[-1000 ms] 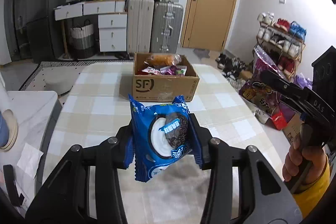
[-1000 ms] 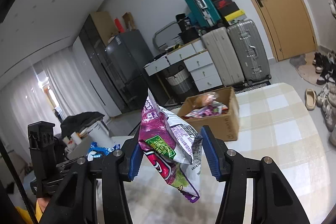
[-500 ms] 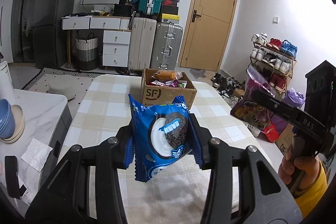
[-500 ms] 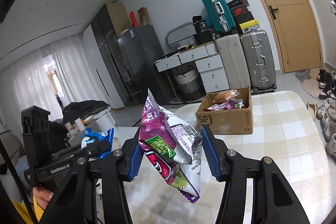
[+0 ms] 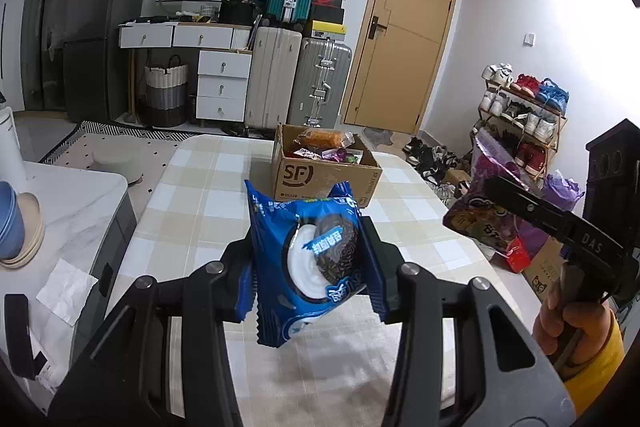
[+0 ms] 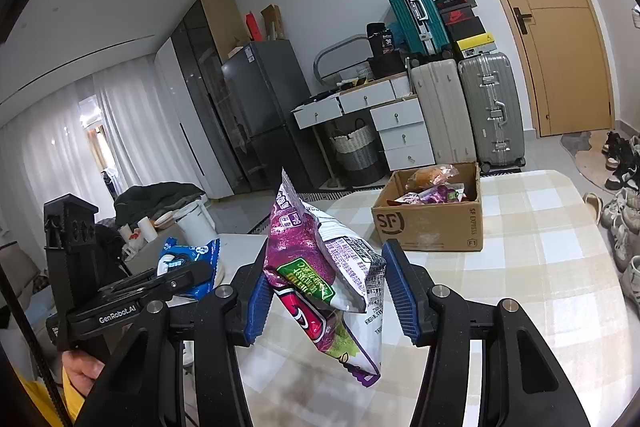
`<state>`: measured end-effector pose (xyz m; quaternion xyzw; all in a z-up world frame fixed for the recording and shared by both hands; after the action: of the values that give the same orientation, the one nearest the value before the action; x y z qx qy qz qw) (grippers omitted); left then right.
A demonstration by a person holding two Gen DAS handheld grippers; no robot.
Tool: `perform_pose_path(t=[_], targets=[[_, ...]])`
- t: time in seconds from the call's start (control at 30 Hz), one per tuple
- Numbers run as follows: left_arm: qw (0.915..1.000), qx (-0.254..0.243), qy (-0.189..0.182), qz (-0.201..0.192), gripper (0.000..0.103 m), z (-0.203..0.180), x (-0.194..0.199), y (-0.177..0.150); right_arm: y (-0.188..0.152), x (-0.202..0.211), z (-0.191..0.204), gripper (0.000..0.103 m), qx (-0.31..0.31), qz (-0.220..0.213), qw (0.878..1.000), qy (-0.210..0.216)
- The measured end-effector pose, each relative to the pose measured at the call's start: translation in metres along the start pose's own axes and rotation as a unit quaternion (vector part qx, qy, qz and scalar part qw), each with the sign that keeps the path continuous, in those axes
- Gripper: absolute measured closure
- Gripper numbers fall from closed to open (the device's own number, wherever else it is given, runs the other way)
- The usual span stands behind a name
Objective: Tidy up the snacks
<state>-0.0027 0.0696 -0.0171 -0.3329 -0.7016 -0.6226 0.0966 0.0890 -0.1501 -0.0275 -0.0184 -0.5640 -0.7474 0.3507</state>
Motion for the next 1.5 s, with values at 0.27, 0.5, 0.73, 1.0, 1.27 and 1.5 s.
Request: perform_pose_path(t=[0.27,0.5,0.73,1.0,1.27,1.5], targets=[[0.9999,0.000,-0.001,0.013,0.062,-0.002,-0.047,0.024,0.012,-0.008,-0.020,0.050,-0.007,0.003,1.000,0.000],[0.9989,-0.018,0.004,0.044,0.068,-0.004,-0.101,0.037,0.009,-0.027,-0.039,0.050,-0.013,0.024,1.000,0.002],[0.9796,0.000,-0.014,0.201,0.067,0.022,-0.183,-0.029,-0.010,-0.043,-0.074,0.050,-0.062,0.042,0.997,-0.002],[0.9590,0.022,-0.030,0.281,0.036,0.001,-0.228,-0.083,-0.028,-0.051,-0.087,0.050,-0.081,0.060,0.995,0.006],[0.9465,0.008,0.006,0.322,0.035,-0.018,-0.263,-0.118,-0.031,-0.048,-0.088,0.050,-0.084,0.055,0.995,0.011],[0.9550,-0.001,0.003,0.297,0.062,-0.019,-0.261,-0.113,-0.031,-0.046,-0.093,0.050,-0.091,0.052,0.994,0.010]])
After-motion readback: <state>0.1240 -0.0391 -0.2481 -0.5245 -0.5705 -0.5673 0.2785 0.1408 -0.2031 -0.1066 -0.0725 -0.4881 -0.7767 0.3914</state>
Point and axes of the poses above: each gripper's, at about its wrist camera, not at the fingertips, and x roughly against the way its jaws point, z to its left, y to its top, the point moved 7 cm from there along -x, roughly the way its jaws point, and after that the axes turned 5 degrees about z, right-handed, at the moved point
